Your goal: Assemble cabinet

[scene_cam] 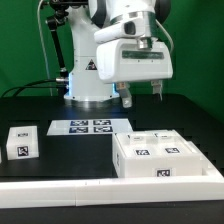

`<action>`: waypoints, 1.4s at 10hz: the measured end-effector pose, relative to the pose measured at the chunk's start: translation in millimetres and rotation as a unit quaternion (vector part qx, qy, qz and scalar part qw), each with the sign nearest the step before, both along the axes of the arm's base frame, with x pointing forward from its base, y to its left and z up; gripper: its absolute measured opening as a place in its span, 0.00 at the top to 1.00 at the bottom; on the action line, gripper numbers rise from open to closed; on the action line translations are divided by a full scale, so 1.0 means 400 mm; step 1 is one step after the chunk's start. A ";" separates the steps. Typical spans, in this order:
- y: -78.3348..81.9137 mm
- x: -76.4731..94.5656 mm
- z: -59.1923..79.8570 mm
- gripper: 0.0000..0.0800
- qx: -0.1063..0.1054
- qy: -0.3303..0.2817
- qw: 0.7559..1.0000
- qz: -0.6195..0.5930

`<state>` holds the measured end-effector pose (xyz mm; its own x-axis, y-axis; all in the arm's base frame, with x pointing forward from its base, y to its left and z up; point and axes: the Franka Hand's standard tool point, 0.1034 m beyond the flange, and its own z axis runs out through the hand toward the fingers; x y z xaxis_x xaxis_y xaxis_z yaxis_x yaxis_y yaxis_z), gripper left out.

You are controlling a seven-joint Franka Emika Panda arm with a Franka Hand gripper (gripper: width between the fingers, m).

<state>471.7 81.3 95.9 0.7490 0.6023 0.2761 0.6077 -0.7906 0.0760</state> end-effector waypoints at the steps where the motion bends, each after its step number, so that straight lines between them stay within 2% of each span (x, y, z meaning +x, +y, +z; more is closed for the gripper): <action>1: 0.002 0.000 -0.001 0.00 0.009 0.004 1.000 -0.028; 4: -0.004 -0.001 -0.004 0.00 0.038 0.017 0.991 -0.130; 6: -0.036 0.007 -0.038 0.00 0.064 0.045 0.968 -0.239; 7: -0.028 0.019 -0.046 0.00 0.072 0.049 0.961 -0.264; 10: -0.015 0.023 -0.084 0.00 0.077 0.031 0.966 -0.244; 13: -0.015 0.022 -0.085 0.00 0.077 0.032 0.966 -0.243; 14: -0.002 0.015 -0.081 0.00 0.084 0.040 0.958 -0.272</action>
Offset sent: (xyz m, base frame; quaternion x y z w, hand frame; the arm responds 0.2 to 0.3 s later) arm 0.0000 0.0000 0.0000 0.0000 0.0000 0.1938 0.9810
